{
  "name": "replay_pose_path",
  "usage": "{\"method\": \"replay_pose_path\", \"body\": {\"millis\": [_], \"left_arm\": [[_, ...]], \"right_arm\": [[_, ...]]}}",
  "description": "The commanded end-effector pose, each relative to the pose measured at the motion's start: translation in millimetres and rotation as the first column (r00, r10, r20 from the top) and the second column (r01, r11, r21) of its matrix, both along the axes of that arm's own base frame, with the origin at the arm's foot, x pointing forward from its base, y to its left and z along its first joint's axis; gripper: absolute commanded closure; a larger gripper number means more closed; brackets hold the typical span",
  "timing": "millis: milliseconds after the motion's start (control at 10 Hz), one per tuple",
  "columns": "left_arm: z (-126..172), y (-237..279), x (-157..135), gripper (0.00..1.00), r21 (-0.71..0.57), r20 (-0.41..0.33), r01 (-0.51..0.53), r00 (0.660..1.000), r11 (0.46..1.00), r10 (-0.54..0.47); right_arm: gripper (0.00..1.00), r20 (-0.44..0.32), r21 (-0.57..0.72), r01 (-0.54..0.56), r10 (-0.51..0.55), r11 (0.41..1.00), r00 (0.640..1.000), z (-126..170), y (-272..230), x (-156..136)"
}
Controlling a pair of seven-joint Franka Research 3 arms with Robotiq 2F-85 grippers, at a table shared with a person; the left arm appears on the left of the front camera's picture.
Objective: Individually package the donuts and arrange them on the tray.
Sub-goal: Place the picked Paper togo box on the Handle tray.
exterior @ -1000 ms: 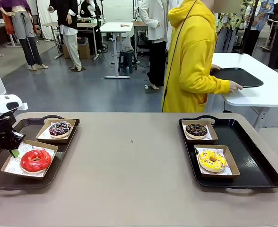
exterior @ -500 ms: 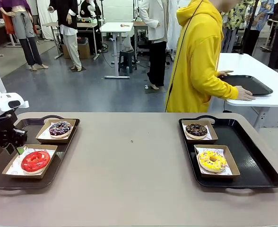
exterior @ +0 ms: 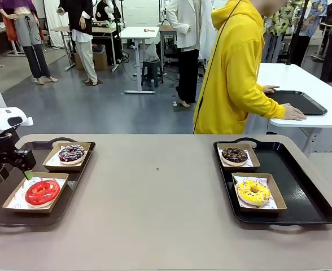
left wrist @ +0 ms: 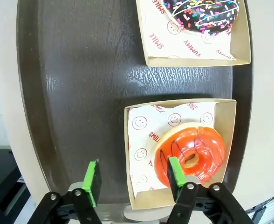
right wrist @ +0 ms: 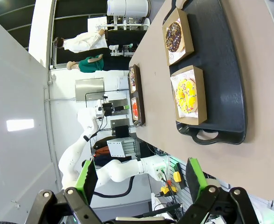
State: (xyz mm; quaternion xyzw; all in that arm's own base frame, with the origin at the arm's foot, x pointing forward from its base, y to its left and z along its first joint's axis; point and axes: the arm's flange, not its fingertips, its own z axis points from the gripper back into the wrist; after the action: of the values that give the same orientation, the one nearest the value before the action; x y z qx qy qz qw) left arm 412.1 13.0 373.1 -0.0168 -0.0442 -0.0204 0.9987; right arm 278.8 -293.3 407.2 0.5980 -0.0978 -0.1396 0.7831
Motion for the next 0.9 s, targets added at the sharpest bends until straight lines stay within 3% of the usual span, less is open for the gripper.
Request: {"method": "replay_pose_path", "body": {"millis": [0, 400, 500, 800], "left_arm": [[8.0, 3.9, -2.4, 0.09, -0.031, 0.008, 0.032, 0.999, 0.999, -0.031], [15.3, 5.9, -5.6, 0.09, -0.091, -0.003, 0.106, 0.994, 0.990, -0.107], [27.5, 13.5, -6.2, 0.09, -0.176, 0.015, 0.123, 0.992, 0.977, -0.122], [84.5, 73.1, -1.1, 0.09, -0.500, 0.127, 0.160, 0.986, 0.851, -0.111]], "right_arm": [[0.00, 0.001, 0.007, 0.001, -0.001, 1.000, 1.000, 0.7, -0.1, 0.0], [0.00, 0.001, 0.007, 0.001, -0.001, 1.000, 1.000, 0.7, -0.1, 0.0], [0.00, 0.001, 0.007, 0.001, -0.001, 1.000, 1.000, 0.7, -0.1, 0.0], [0.00, 0.001, 0.007, 0.001, -0.001, 1.000, 1.000, 0.7, -0.1, 0.0]]}}
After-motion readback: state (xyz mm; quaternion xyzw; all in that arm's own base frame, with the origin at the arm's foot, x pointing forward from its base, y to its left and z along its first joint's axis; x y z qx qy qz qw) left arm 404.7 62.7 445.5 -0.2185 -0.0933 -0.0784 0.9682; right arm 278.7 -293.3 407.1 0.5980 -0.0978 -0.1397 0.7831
